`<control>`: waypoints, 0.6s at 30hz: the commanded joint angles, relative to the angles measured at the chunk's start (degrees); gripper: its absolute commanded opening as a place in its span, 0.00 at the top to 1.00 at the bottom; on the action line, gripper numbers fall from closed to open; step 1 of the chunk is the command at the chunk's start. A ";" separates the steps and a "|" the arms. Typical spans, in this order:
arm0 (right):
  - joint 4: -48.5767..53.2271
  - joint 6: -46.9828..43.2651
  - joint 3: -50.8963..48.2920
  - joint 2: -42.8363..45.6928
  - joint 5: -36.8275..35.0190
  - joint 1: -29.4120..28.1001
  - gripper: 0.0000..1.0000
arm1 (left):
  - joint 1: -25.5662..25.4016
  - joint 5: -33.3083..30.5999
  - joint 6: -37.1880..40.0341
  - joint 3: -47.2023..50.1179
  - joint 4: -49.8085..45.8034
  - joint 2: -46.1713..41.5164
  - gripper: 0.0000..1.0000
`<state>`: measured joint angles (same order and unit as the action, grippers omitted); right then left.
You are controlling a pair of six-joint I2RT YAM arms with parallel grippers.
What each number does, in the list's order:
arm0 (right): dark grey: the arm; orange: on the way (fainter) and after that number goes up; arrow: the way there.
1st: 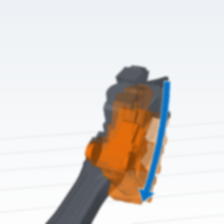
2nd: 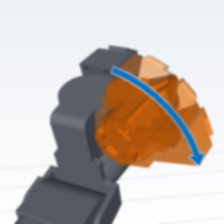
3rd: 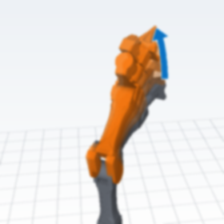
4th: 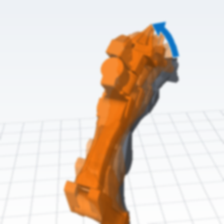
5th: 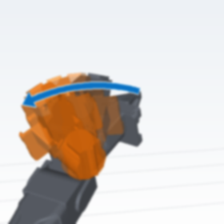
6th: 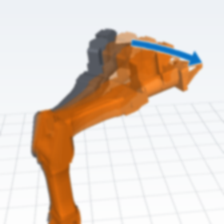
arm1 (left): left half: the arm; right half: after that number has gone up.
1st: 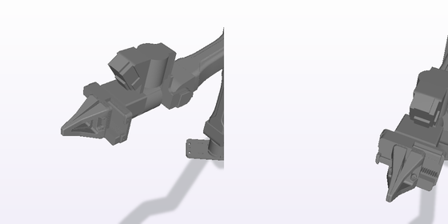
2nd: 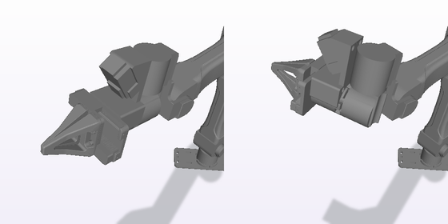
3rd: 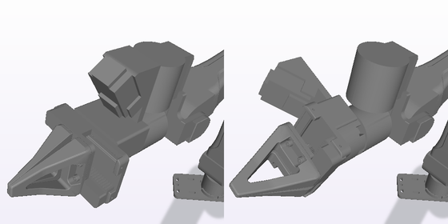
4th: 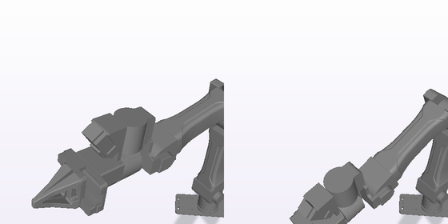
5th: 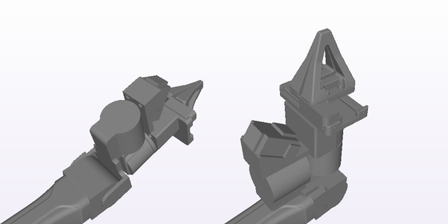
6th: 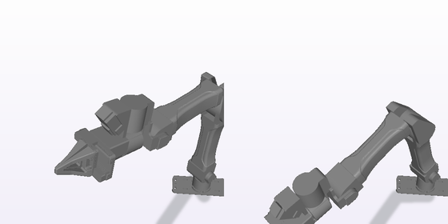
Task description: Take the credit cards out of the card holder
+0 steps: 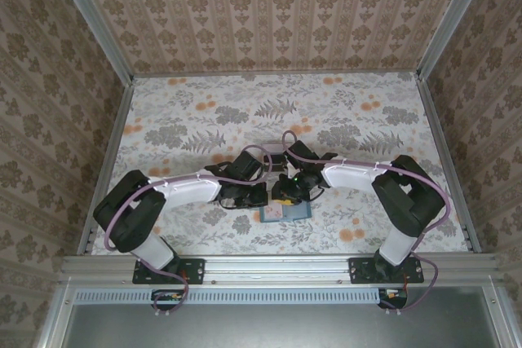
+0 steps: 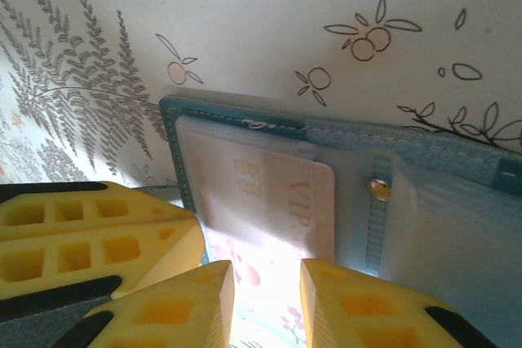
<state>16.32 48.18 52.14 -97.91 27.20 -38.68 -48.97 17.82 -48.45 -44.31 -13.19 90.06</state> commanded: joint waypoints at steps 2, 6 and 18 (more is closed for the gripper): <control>1.10 -1.10 0.05 -0.76 -2.85 -0.26 0.70 | 0.52 0.41 -0.49 0.57 0.36 1.01 0.91; 3.56 -2.75 0.74 -1.18 -4.70 -0.26 0.70 | 0.55 0.37 -0.57 1.19 0.57 1.70 0.91; 9.12 -6.65 2.95 -0.53 -8.08 -0.26 0.70 | 0.63 -0.43 -1.20 3.49 0.69 0.42 0.91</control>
<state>21.30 43.40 53.78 -98.24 21.56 -38.68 -48.64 18.24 -48.47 -42.87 -11.09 90.63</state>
